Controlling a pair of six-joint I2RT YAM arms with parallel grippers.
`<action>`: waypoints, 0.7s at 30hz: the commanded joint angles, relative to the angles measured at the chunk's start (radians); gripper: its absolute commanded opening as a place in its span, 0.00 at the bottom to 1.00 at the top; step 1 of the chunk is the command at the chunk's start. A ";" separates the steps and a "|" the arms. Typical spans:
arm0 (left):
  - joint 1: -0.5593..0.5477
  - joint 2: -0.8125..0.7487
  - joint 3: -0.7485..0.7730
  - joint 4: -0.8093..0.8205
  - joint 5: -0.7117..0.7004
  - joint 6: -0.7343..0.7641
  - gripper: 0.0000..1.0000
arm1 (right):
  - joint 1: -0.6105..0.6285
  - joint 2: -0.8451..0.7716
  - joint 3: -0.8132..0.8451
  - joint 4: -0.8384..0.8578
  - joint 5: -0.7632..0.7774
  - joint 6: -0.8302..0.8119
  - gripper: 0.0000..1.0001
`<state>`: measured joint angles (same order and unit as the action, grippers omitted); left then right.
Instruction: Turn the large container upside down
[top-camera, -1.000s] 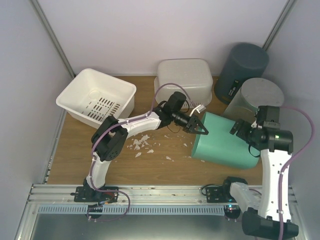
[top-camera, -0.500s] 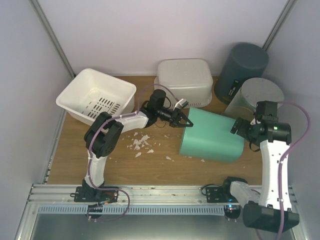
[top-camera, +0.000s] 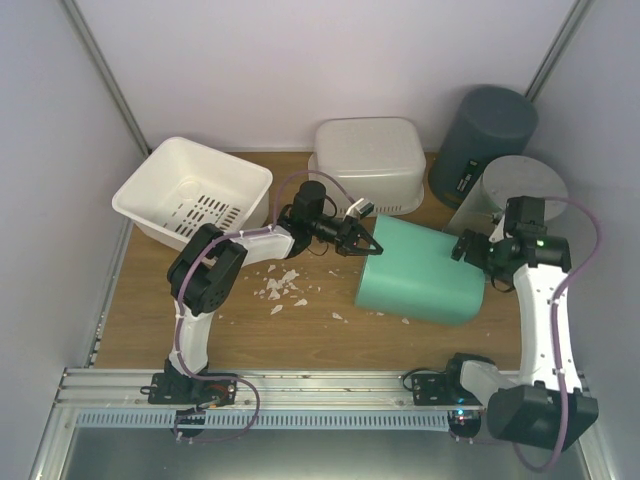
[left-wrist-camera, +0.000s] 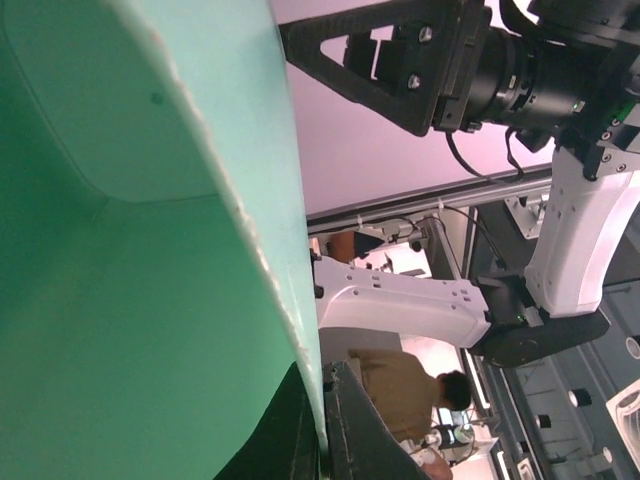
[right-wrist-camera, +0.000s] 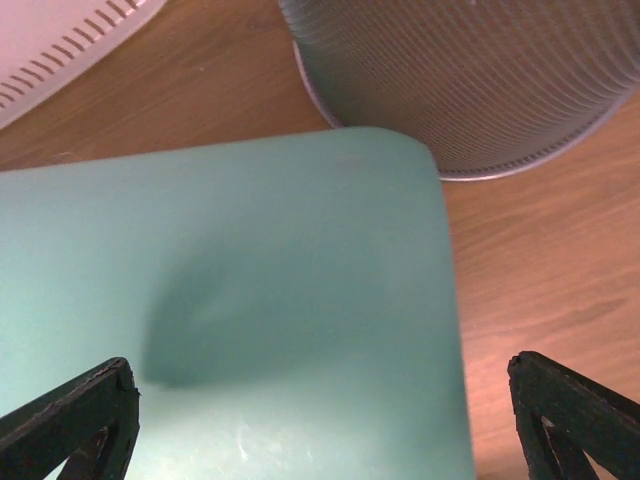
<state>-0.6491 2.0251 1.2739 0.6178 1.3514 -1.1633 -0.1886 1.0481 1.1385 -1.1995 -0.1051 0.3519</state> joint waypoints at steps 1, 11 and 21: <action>-0.001 -0.016 -0.003 0.065 0.024 0.004 0.00 | -0.012 0.022 -0.002 0.092 -0.102 -0.022 1.00; 0.009 -0.008 0.004 0.083 0.023 -0.027 0.00 | -0.020 -0.012 0.016 0.046 -0.220 0.001 1.00; 0.012 0.021 -0.011 0.227 0.033 -0.152 0.00 | -0.020 -0.052 0.039 -0.020 -0.170 0.024 1.00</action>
<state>-0.6388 2.0304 1.2716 0.6998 1.3689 -1.2682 -0.2073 1.0008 1.1400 -1.1580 -0.3573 0.3573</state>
